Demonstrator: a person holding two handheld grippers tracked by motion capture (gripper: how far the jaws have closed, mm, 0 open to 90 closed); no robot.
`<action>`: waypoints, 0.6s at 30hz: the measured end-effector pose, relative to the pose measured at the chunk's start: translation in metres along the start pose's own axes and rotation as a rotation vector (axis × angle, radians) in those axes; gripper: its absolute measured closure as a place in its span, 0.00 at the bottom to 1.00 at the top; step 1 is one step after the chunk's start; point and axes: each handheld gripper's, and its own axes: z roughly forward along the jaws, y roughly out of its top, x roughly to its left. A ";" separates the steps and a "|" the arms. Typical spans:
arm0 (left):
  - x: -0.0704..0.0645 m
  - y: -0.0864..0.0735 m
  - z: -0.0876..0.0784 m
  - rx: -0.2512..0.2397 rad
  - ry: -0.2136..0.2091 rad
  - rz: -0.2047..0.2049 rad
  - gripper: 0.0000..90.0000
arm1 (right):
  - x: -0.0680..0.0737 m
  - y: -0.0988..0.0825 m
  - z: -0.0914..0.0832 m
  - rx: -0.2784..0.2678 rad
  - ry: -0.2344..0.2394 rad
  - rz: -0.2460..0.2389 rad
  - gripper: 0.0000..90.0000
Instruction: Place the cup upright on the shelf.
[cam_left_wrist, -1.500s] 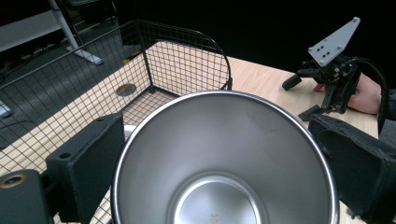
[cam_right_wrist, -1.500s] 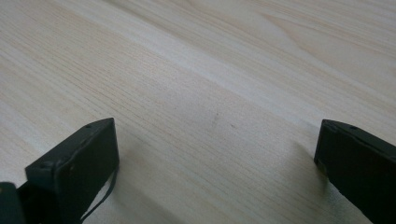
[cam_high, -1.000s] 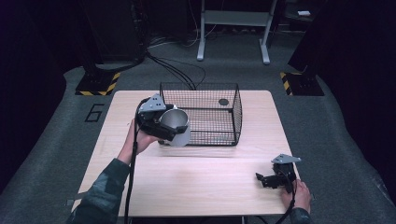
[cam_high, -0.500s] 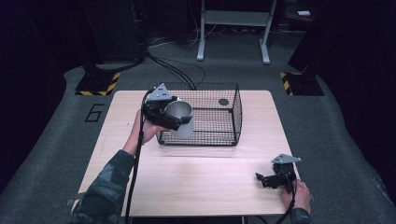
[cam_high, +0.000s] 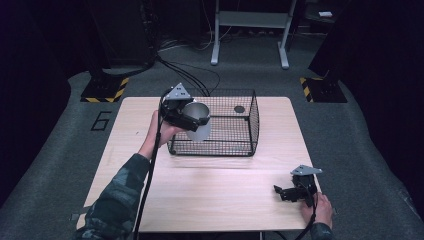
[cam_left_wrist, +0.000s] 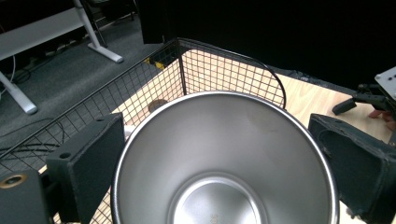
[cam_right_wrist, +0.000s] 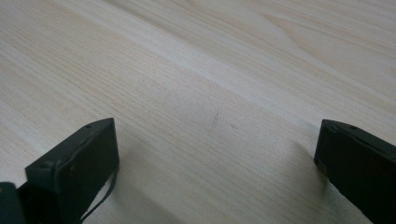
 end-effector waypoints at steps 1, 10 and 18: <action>0.001 0.000 0.002 0.004 0.003 -0.002 0.07 | 0.000 0.000 0.000 0.000 0.000 0.000 0.00; 0.010 -0.001 0.015 0.009 0.028 -0.027 0.07 | 0.000 0.000 0.000 0.000 0.000 0.000 0.00; 0.015 0.000 0.024 0.018 0.044 -0.035 0.07 | 0.000 0.000 0.000 0.000 0.000 0.000 0.00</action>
